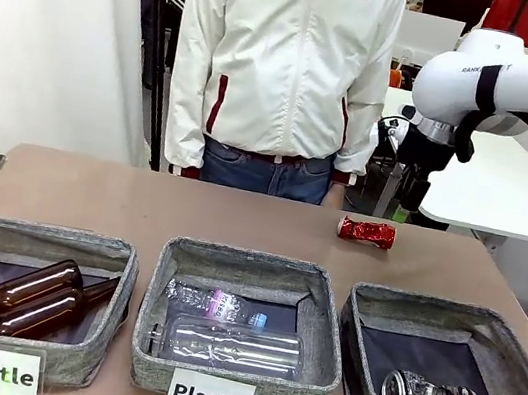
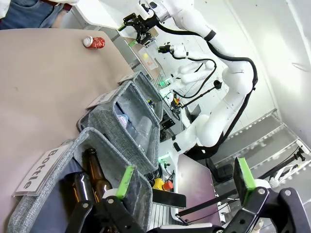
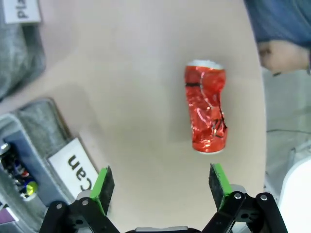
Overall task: Sort the can waste into the basket.
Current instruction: Pick up the can waste from the table and place it in the right Fabric basket.
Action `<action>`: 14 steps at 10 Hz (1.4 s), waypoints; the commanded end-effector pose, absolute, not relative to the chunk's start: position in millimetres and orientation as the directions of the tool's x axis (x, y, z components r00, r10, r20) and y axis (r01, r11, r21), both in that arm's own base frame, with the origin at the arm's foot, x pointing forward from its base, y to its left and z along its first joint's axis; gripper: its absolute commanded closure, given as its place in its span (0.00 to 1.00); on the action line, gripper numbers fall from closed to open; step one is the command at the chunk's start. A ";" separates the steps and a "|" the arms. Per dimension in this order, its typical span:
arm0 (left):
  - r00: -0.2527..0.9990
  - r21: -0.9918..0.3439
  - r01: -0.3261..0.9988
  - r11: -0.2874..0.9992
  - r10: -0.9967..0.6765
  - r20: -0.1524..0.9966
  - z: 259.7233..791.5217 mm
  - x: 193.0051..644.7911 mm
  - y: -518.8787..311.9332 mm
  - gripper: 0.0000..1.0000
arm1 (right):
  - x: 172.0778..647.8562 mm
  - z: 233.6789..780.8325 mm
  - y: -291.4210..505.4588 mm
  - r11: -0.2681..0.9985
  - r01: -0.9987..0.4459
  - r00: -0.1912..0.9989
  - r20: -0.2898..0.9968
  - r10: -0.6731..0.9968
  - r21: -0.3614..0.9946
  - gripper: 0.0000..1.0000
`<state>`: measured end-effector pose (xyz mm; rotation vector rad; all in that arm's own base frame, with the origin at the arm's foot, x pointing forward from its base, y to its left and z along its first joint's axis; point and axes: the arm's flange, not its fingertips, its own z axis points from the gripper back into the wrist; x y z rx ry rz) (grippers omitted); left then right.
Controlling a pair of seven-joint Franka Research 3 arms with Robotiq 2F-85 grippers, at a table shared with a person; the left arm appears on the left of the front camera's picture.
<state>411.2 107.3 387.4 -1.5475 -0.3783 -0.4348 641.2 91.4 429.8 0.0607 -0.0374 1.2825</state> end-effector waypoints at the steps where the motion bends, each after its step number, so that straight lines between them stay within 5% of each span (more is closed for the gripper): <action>1: 0.870 -0.871 0.490 -0.020 -0.042 0.491 389.2 408.4 107.6 0.00 | 638.3 427.1 93.3 0.287 -0.957 0.289 0.054 0.956 0.043 0.00; 8: 0.870 -0.871 0.490 -0.020 -0.042 0.491 389.2 408.4 107.6 0.00 | 685.5 384.2 107.6 0.163 -0.987 0.161 0.075 0.984 -0.016 0.00; 14: 0.870 -0.871 0.490 -0.020 -0.042 0.491 389.2 408.4 107.6 0.00 | 726.0 320.4 126.9 0.123 -0.992 0.119 -0.103 0.987 0.028 0.00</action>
